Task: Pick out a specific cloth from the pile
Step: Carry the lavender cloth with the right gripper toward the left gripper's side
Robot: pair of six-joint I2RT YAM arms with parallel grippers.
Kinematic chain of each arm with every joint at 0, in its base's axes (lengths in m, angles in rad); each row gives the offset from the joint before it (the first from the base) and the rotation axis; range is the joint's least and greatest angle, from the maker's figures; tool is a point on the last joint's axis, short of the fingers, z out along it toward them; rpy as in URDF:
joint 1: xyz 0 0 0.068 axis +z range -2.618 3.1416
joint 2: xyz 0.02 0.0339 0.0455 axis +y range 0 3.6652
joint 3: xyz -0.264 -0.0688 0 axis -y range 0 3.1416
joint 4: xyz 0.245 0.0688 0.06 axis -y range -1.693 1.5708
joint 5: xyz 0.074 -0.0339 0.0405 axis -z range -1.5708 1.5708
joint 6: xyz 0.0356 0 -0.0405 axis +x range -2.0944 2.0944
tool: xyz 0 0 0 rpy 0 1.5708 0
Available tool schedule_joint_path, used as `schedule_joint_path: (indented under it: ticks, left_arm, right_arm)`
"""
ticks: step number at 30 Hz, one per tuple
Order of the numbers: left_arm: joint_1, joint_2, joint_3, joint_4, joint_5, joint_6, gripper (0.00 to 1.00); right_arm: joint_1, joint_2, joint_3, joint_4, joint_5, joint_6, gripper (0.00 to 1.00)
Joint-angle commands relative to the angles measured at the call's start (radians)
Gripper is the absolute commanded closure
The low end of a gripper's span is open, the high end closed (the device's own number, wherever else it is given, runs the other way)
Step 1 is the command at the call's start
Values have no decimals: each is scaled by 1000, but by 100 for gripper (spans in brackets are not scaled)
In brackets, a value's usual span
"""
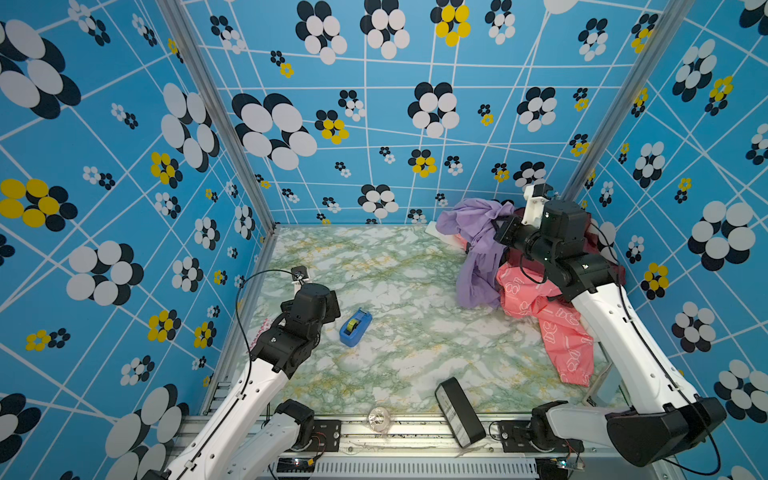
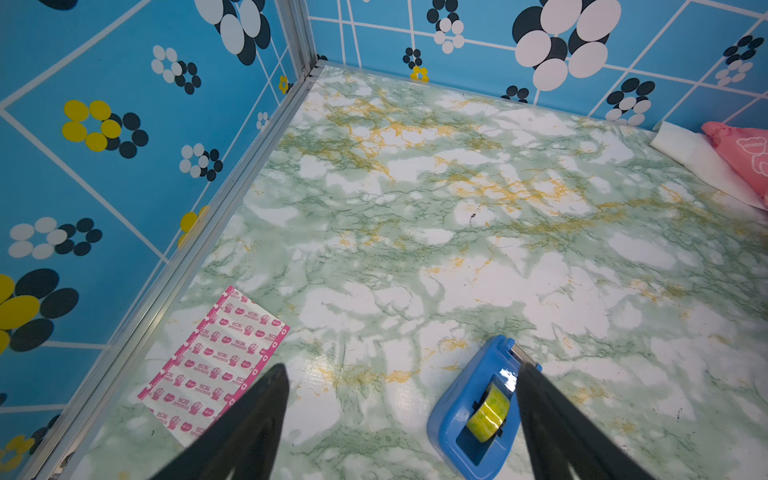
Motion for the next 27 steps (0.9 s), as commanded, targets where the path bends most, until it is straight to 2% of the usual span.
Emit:
schedule_joint_path:
  ticks: [1,7,18,27]
  left_arm:
    - [-4,-1,-6,2,-20,5,13]
    - [-5,-1,-6,-8,-14,3,12]
    - [-3,-5,-2,-38,-12,4,10]
    - [12,21,22,-90,0,-3,4]
  right_arm:
    - [7,-9,52,81,-56,28,100]
    - [21,30,110,117,-156,51,100]
    - [92,140,241,189,-231,73,100]
    - [139,252,306,305,-296,132,100]
